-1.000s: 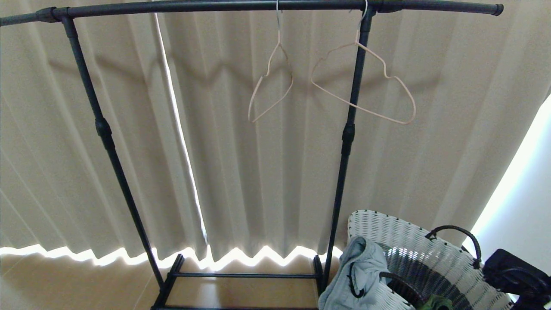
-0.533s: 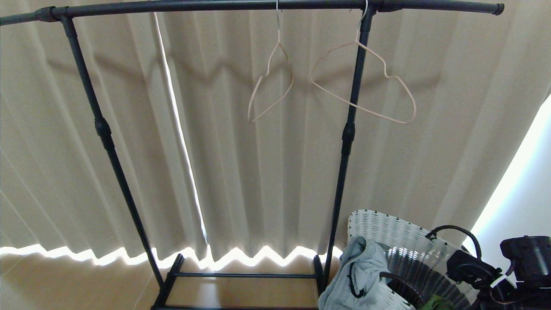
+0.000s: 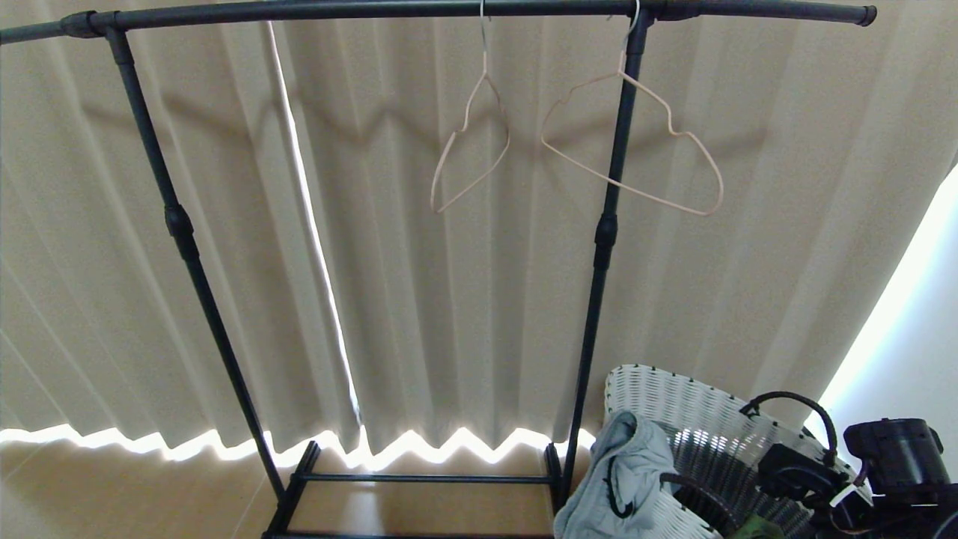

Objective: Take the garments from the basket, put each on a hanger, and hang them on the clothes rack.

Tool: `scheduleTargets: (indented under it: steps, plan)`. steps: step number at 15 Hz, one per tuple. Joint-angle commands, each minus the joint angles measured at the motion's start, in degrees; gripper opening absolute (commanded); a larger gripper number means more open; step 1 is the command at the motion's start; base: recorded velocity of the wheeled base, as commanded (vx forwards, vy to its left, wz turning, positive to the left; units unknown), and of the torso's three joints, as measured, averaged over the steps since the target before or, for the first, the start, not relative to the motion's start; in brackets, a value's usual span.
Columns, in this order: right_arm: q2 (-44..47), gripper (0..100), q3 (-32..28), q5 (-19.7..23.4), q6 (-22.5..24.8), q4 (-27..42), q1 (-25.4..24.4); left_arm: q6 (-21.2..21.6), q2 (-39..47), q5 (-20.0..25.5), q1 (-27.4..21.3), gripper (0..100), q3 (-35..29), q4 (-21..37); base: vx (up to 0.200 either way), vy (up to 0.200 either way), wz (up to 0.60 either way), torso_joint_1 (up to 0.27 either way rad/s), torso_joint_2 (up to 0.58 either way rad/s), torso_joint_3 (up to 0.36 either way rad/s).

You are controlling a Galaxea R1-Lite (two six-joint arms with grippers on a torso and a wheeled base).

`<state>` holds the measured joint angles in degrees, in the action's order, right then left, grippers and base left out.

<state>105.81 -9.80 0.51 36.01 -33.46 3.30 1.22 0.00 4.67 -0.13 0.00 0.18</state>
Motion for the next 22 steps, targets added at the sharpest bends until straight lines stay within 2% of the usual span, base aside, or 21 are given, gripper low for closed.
scheduleTargets:
  steps: [1, 5, 8, 9, 14, 17, 19, 20, 21, 22]
  plan:
    - [0.2, 100, 0.0, 0.0, 0.0, -0.6, -0.8, 0.0, 0.0, 0.0, 0.0, 100, 0.0, 0.0, 0.0, 0.0, 0.0, 0.0, 0.0, 0.0]
    - [2.1, 100, 0.2, -0.7, 0.0, -5.3, -1.3, 0.0, 0.0, 0.0, 0.0, 100, 0.0, 0.0, 0.0, 0.0, 0.0, 0.0, 0.0, 0.0]
    - [2.2, 100, 0.2, -0.8, 0.0, -5.6, -1.2, 0.0, 0.0, 0.0, 0.0, 100, 0.0, 0.0, 0.0, 0.0, 0.0, 0.0, 0.0, 0.0]
    - [2.1, 0, 0.2, -0.9, 0.1, -5.6, -0.9, 0.0, 0.0, 0.0, 0.0, 100, 0.0, 0.0, 0.0, 0.0, 0.0, 0.0, 0.0, 0.0]
    - [0.7, 0, 0.7, -0.5, -0.2, -5.7, -0.6, 0.0, 0.0, 0.0, 0.0, 100, 0.0, 0.0, 0.0, 0.0, 0.0, 0.0, 0.0, 0.0]
    - [-6.2, 0, 5.8, 0.4, -0.6, -12.3, -0.5, 0.0, 0.0, 0.0, 0.0, 100, 0.0, 0.0, 0.0, 0.0, 0.0, 0.0, 0.0, 0.0]
    - [-15.4, 0, 9.7, 3.7, -3.8, -20.8, -0.5, 0.1, 0.0, 0.1, 0.0, 100, 0.0, 0.0, 0.0, 0.0, 0.0, 0.0, 0.0, 0.0]
    - [-20.0, 0, 9.5, 4.4, -7.1, -22.1, -0.5, 0.1, 0.0, 0.1, 0.0, 100, 0.0, 0.0, 0.0, 0.0, 0.0, 0.0, 0.0, 0.0]
    - [-20.6, 0, 9.4, 4.4, -7.7, -22.2, -0.5, 0.1, 0.0, 0.1, 0.0, 100, 0.0, 0.0, 0.0, 0.0, 0.0, 0.0, 0.0, 0.0]
    - [-28.5, 0, 6.4, 4.6, -13.4, -21.8, -0.6, 0.2, 0.0, 0.1, 0.0, 100, 0.0, 0.0, 0.0, 0.0, 0.0, 0.0, 0.0, 0.0]
